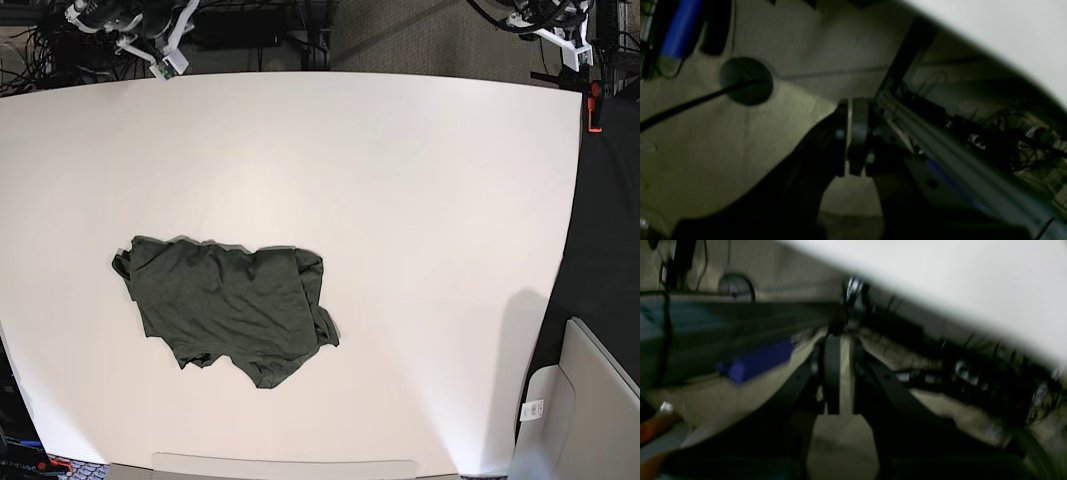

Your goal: Fold the T-shirt properly

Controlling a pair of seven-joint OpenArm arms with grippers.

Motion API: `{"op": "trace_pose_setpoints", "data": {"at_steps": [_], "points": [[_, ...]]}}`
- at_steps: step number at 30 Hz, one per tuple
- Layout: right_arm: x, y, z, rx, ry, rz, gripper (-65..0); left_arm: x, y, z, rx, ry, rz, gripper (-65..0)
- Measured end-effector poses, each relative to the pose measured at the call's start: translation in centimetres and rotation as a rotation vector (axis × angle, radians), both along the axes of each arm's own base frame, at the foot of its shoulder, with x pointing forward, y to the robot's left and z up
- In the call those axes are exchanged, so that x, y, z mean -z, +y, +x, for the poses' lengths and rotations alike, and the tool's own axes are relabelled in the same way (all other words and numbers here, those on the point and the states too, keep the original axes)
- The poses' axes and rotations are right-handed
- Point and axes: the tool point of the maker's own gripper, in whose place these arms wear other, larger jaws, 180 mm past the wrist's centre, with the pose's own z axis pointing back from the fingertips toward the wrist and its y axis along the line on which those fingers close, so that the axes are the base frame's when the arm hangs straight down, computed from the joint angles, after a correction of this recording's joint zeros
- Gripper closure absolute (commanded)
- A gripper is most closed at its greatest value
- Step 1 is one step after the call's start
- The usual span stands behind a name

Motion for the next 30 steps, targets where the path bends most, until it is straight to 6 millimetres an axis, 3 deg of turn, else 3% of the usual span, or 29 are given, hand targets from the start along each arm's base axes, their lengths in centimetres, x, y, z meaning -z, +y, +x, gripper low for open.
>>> {"op": "trace_pose_setpoints", "data": {"at_steps": [4, 9, 15, 18, 20, 24, 30], "points": [[0.2, -0.8, -2.6, -0.023, 0.062, -0.019, -3.5, 0.2, -0.1, -1.5, 0.001, 0.039, -0.002, -0.5], [1.6, -3.9, -4.6, -0.067, 0.126, -0.2, -3.5, 1.7, -1.4, -2.8, 0.015, 0.092, -0.045, -0.5], [7.1, -5.6, -7.3, -0.037, 0.251, -0.294, -3.4, 6.0, -2.4, -3.6, -0.028, 0.156, -0.111, -0.5], [10.1, -5.0, -8.0, -0.002, 0.291, -0.244, -3.4, 8.8, -2.0, -4.0, -0.043, 0.185, -0.09, -0.5], [12.1, -4.8, -8.5, 0.028, 0.319, -0.213, -3.4, 11.2, -2.0, -5.4, -0.032, 0.251, -0.071, -0.5], [15.4, -4.0, -8.9, 0.056, 0.357, -0.168, -3.4, 15.0, -3.7, -6.4, -0.015, 0.306, -0.086, -0.5], [19.3, -0.6, -8.5, 0.119, 0.349, -0.048, -3.5, 19.2, -5.1, -7.2, -0.001, 0.351, -0.094, -0.5]]}}
